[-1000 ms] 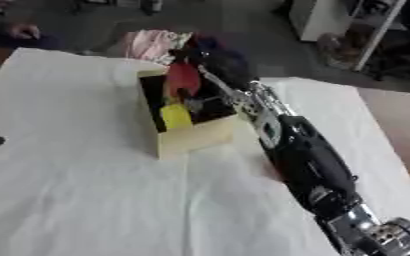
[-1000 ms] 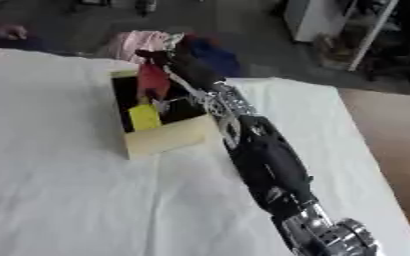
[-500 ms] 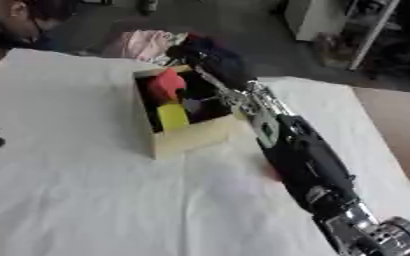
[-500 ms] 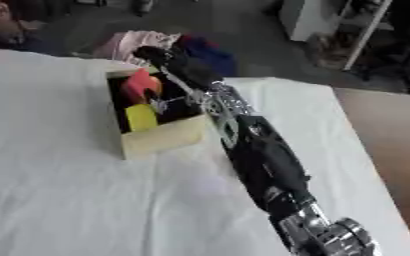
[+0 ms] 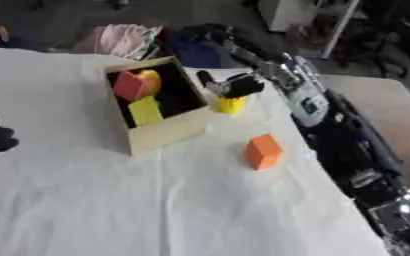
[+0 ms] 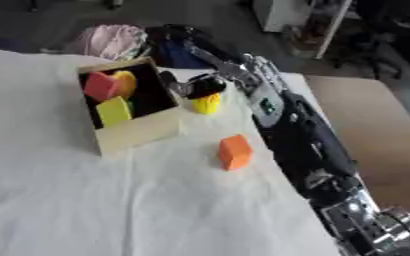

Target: Pick up objects on the table and place them in the box.

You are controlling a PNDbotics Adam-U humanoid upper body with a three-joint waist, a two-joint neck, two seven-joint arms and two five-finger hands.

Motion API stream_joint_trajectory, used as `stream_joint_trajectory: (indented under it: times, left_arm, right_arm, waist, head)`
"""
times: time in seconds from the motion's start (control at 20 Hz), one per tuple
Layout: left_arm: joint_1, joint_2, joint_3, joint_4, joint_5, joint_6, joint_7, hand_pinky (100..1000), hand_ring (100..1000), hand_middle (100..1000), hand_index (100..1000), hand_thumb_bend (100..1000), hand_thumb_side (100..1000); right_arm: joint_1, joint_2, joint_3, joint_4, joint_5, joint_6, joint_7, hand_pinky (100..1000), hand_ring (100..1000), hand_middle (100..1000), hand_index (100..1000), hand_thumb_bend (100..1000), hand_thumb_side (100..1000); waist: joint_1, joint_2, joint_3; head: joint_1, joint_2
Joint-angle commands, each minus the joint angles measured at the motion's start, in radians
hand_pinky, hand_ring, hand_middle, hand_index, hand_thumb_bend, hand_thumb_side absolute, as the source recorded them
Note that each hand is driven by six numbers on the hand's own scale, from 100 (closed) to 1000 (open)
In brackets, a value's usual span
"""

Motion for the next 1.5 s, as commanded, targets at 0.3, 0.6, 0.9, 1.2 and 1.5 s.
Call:
stream_joint_trajectory:
  times: [0.3,0.6,0.9,1.2,1.5]
  left_arm:
    - [0.016,0.023,0.027,-0.020,-0.013,0.001,0.026,786,718,683,848,100,631]
    - [0.020,0.023,0.029,-0.020,-0.015,0.002,0.029,786,718,683,848,100,631]
    - [0.020,0.022,0.030,-0.020,-0.014,0.002,0.029,786,719,684,848,100,630]
    - [0.016,0.020,0.030,-0.020,-0.013,-0.001,0.029,786,719,684,848,100,629]
    - [0.011,0.017,0.030,-0.020,-0.013,-0.003,0.028,786,720,698,849,100,628]
  right_arm:
    - [0.138,-0.202,0.047,-0.222,-0.202,0.045,0.156,868,862,913,1000,100,213]
    - [0.241,-0.266,0.111,-0.254,-0.173,0.035,0.300,919,942,984,1000,100,259]
    - [0.257,-0.247,0.132,-0.163,-0.052,0.014,0.334,937,961,1000,1000,100,338]
    - [0.235,-0.177,0.112,-0.022,0.105,-0.017,0.262,936,953,988,1000,100,306]
    - [0.213,-0.125,0.084,0.083,0.248,-0.045,0.159,930,941,974,1000,100,313]
  waist:
    - [0.025,-0.037,-0.046]
    - [0.028,-0.039,-0.056]
    - [0.031,-0.040,-0.057]
    - [0.036,-0.036,-0.056]
    - [0.039,-0.030,-0.053]
  head:
    - [0.038,0.014]
    - [0.041,0.015]
    - [0.039,0.011]
    - [0.036,0.004]
    - [0.033,-0.001]
